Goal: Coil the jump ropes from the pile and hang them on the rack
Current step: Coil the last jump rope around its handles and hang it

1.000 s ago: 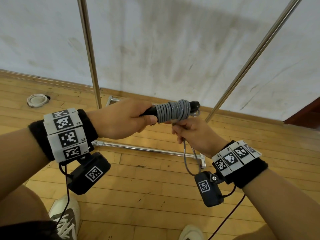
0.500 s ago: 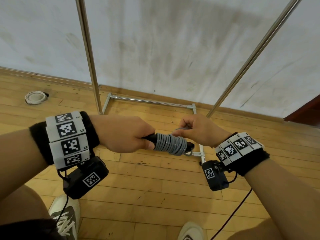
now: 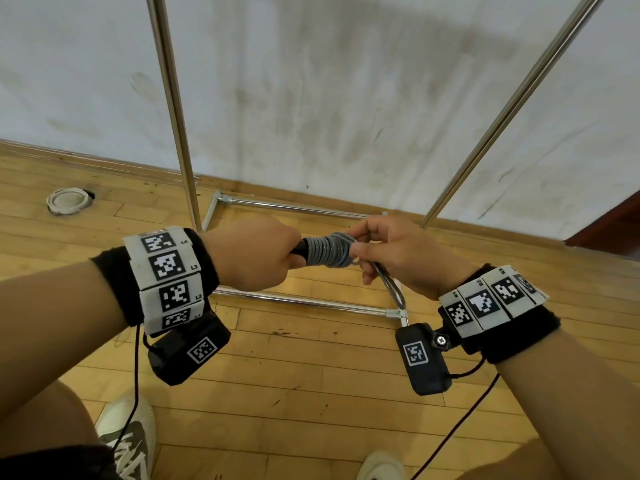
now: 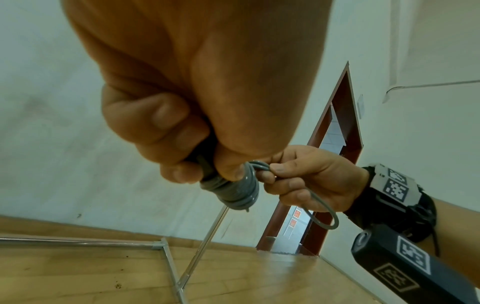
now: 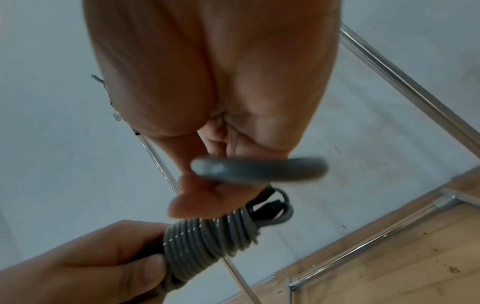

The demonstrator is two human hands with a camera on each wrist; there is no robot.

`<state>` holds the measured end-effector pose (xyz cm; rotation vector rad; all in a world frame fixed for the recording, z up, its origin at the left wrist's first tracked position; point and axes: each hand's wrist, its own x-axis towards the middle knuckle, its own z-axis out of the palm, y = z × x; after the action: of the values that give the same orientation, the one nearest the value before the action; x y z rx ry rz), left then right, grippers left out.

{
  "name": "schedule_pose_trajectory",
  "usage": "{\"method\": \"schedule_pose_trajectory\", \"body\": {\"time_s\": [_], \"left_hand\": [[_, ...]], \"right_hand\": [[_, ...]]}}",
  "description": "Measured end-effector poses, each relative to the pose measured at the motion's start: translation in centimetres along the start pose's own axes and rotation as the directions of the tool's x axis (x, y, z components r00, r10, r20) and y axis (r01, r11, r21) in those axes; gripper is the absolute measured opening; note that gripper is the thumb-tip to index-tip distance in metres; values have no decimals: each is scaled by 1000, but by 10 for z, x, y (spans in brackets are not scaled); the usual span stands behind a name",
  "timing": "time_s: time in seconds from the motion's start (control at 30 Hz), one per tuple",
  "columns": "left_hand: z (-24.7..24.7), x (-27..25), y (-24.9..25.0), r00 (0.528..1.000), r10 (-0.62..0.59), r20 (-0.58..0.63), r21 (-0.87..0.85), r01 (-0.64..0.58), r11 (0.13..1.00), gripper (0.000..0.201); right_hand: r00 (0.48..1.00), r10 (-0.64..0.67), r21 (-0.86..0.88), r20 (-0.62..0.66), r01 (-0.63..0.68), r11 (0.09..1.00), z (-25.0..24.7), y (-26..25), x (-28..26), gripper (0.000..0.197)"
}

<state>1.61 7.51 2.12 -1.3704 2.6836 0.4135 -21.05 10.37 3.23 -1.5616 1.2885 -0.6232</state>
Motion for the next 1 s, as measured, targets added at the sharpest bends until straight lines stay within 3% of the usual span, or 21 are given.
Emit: {"method": "schedule_pose_trajectory", "body": {"time_s": [0.17,0.33,0.4,0.57,0.7,0.8,0.9,1.0], "left_hand": [[-2,9,-2,987,-51,-151,-109,35,993,21],[-11,10,-8,963,-78,-257,-217,21,976,16],[-13,9,-10,960,-84,-267,-246,16,969,15],[-16,6,-10,949,-123,-289,-366,9,930,24],[-19,-1,-5,944,-129,-305,-522,-53,851,24],[-21,-5,-5,965,-100,-243,-656,-88,750,21],[-21,-12,-8,992,9,-128,-772,-105,626,17],[-21,-16,-11,988,122,-97,-816,-149,559,18]], "right_hand": [[989,51,251,-137,-15,968,9,-4,1,12],[975,15,257,-220,43,965,20,-2,3,4],[971,11,299,-239,63,952,19,-2,3,11],[976,39,354,-214,41,934,19,-1,1,14],[975,53,412,-218,43,910,17,-2,2,21],[975,49,437,-215,51,898,15,-1,3,29],[980,23,444,-198,69,893,14,1,1,27],[983,-52,456,-178,129,881,15,-1,-2,44]]}}
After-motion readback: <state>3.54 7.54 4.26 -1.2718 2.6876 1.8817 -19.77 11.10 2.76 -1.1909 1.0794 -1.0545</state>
